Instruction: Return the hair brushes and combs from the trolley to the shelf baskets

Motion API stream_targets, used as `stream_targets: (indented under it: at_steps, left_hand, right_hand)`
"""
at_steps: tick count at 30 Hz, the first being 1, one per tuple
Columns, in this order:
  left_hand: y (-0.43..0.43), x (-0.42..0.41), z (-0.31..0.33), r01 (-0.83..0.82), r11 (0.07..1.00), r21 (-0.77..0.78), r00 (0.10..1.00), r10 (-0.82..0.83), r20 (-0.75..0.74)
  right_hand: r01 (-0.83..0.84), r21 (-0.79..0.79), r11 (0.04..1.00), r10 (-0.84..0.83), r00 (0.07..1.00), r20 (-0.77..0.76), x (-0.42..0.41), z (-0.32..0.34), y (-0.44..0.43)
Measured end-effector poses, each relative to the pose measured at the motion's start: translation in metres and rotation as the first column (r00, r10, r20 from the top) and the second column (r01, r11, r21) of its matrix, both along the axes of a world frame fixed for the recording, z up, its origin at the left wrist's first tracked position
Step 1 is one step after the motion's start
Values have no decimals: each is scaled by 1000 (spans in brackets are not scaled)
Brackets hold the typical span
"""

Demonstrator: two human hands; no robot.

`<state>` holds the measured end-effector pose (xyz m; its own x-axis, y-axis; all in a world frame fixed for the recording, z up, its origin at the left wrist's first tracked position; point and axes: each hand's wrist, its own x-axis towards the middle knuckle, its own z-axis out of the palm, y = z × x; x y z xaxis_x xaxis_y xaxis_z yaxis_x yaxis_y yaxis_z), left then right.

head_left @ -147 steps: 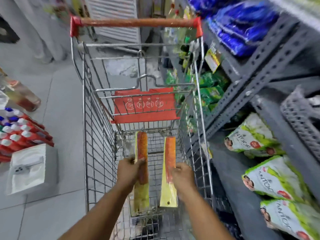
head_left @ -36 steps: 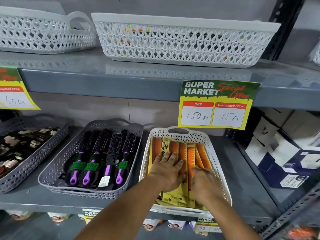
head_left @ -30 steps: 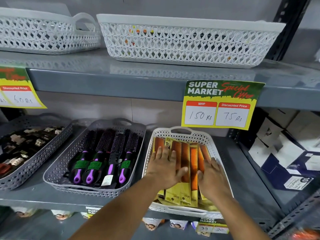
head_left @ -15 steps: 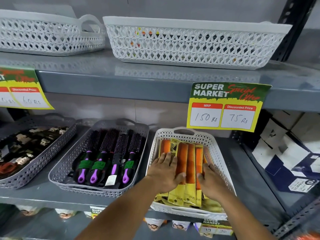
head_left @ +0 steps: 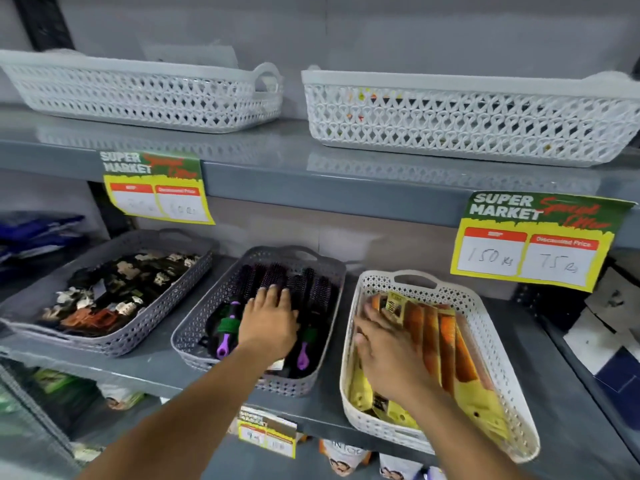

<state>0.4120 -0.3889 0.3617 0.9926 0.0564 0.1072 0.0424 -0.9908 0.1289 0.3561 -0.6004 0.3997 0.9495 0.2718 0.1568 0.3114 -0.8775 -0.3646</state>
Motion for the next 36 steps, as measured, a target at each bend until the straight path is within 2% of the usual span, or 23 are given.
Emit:
stream_targets:
  at_steps: [3,9,12,17,24,33,36]
  left_hand:
    - [27,-4,-5,-103,994,-26,981,98,-166]
    - [41,1,6,-255,963,-86,909,208,-363]
    - [47,1,3,-287,947,-144,881,202,-428]
    - [59,2,0,-208,963,-173,880,107,-463]
    - [72,-1,-6,-77,982,-173,884,-13,-467]
    - [74,-3,-10,-39,995,-89,881,-8,-473]
    - [72,-3,-7,-20,997,-77,929,-10,-371]
  right_hand:
    - [-62,-50,997,59,997,-59,12,-8,40]
    - [-151,-217,965,118,981,-156,29,-16,96]
    - [-196,-281,940,135,966,-222,35,-21,110]
    - [-246,-366,897,143,947,-288,44,-28,113]
    - [-204,-455,867,75,956,-285,45,-34,120]
    - [-204,-444,872,58,945,-321,45,-36,126]
    - [-168,-371,913,70,962,-263,39,-28,120]
